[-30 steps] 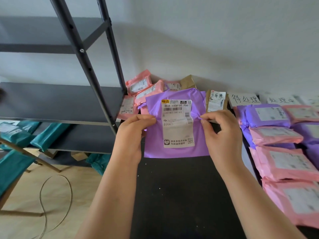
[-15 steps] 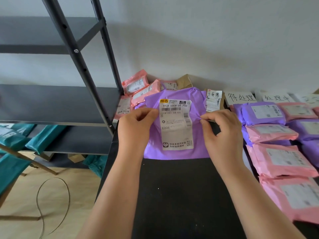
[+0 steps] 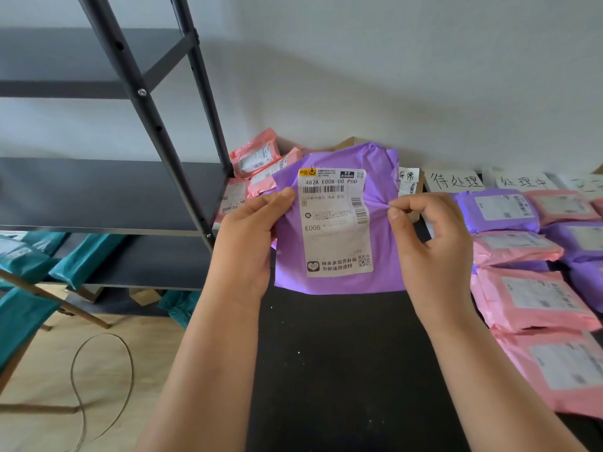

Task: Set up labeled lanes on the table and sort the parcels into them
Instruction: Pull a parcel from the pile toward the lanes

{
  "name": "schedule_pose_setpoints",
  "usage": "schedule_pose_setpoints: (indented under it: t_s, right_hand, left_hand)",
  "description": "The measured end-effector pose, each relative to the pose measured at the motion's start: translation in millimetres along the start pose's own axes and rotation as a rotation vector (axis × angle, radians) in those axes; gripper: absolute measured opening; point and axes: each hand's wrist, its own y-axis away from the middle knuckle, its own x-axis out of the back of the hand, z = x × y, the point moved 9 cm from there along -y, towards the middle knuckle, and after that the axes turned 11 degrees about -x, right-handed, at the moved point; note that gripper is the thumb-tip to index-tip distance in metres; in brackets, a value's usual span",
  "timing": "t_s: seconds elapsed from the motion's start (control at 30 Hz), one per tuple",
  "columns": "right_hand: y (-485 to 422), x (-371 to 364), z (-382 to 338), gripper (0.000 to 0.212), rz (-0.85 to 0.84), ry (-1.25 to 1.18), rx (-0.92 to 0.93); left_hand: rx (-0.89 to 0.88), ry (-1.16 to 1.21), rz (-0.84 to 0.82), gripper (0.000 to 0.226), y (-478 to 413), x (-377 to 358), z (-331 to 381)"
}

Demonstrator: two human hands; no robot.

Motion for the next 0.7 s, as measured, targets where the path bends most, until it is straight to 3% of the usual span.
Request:
schedule_pose_setpoints:
  t_s: [0.33, 0.7]
  right_hand:
    - [3, 6, -9, 0.005, 0.018, -0.006, -0.015]
    - [5, 14, -6, 0.005, 0.056, 0.102, 0.013]
  left_hand:
    - [0.007, 0.125, -0.019, 0.015, 3, -5, 7]
    - [-0.160, -0.285, -0.034, 0.016, 4, -2, 18]
